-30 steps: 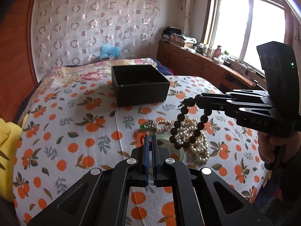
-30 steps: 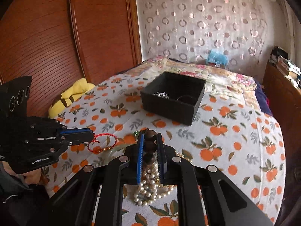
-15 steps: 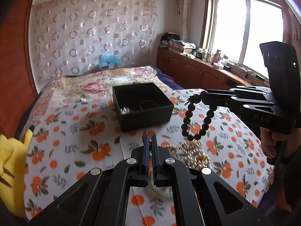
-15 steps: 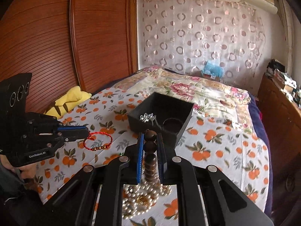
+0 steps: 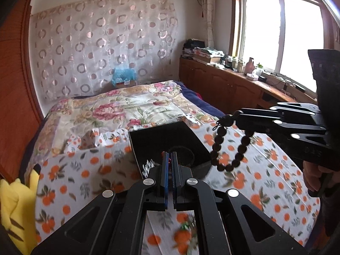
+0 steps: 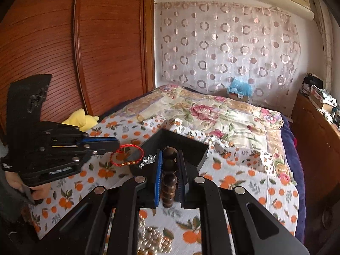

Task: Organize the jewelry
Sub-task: 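Carry both bracelets over the black box with the left and right grippers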

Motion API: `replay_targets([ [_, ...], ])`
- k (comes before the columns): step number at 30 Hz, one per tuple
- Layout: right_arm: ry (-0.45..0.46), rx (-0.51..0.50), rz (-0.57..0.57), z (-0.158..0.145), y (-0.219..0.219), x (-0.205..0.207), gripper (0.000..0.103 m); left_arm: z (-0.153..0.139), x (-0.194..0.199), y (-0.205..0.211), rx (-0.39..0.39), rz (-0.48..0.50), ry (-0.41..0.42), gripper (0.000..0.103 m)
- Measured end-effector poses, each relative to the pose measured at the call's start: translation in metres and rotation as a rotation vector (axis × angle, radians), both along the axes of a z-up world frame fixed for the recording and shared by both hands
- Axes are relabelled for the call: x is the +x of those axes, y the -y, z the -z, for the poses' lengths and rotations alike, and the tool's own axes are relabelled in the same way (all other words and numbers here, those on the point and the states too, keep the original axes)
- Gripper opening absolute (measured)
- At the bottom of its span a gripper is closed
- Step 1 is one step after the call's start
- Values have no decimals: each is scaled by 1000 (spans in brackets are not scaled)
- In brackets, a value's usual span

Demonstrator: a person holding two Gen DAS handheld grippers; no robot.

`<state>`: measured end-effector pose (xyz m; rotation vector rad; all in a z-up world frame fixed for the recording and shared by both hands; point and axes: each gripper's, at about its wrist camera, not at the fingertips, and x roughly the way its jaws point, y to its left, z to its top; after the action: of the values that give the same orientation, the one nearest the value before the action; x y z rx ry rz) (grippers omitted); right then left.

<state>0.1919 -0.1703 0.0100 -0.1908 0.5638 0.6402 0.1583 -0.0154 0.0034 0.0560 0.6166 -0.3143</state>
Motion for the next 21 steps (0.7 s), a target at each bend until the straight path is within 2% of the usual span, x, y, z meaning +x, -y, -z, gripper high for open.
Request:
replay_targets([
  [11,-13,22,-20,-3,-4,41,15,19,67,2,-2,-22,-73,2],
  [21,-46,8,-36,12,-18,67,15,29,69,-13,6,-55,-91,7],
])
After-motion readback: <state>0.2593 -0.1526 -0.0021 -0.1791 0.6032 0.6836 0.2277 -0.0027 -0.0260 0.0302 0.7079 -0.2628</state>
